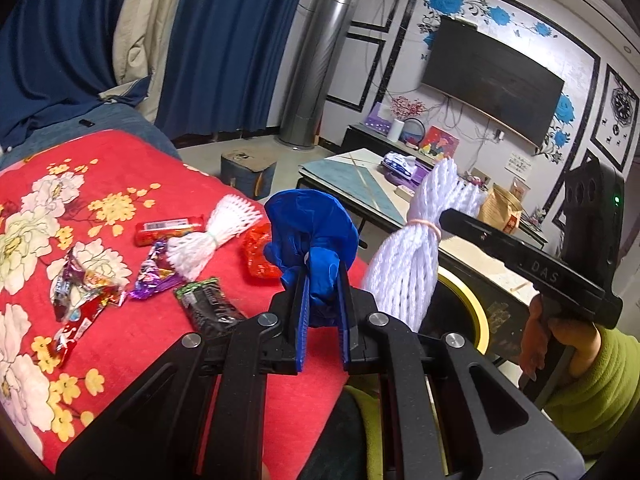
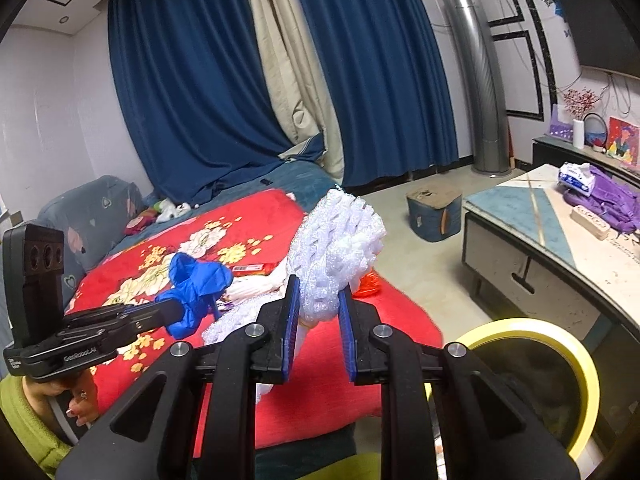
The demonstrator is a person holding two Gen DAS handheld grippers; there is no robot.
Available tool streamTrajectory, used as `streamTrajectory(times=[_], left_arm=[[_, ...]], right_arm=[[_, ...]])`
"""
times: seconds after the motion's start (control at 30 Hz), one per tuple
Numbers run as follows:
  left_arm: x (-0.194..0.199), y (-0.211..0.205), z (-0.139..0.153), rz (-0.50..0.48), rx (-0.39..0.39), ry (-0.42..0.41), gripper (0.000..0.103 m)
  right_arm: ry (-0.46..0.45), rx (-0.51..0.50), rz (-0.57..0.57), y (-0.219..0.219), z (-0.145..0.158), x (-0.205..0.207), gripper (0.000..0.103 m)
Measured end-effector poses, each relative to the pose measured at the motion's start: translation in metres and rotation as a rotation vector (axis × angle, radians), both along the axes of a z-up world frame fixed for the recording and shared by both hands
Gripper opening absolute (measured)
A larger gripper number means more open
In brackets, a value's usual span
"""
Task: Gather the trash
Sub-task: 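Carry the blue glove and white mesh sleeve in both tools over the bin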
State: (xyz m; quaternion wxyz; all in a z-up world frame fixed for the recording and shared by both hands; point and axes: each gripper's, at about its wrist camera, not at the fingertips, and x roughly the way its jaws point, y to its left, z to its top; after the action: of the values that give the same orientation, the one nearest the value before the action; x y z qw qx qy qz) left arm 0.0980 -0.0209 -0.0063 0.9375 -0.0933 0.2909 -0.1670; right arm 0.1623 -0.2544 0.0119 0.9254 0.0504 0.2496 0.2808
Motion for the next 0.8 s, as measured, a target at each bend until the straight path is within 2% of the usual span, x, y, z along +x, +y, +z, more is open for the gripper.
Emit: streamTrajectory(times=[0.27, 0.8], left_arm=[[-0.001, -0.018, -0.001, -0.055, 0.022, -0.022, 0.007], [0.011, -0.060, -0.014, -0.150, 0.037, 0.004, 0.007]], right_arm=[[-0.020, 0.004, -0.057, -0.026, 0.001, 0.001, 0.018], [-0.008, 0.012, -0.208, -0.087, -0.007, 0.002, 0.018]])
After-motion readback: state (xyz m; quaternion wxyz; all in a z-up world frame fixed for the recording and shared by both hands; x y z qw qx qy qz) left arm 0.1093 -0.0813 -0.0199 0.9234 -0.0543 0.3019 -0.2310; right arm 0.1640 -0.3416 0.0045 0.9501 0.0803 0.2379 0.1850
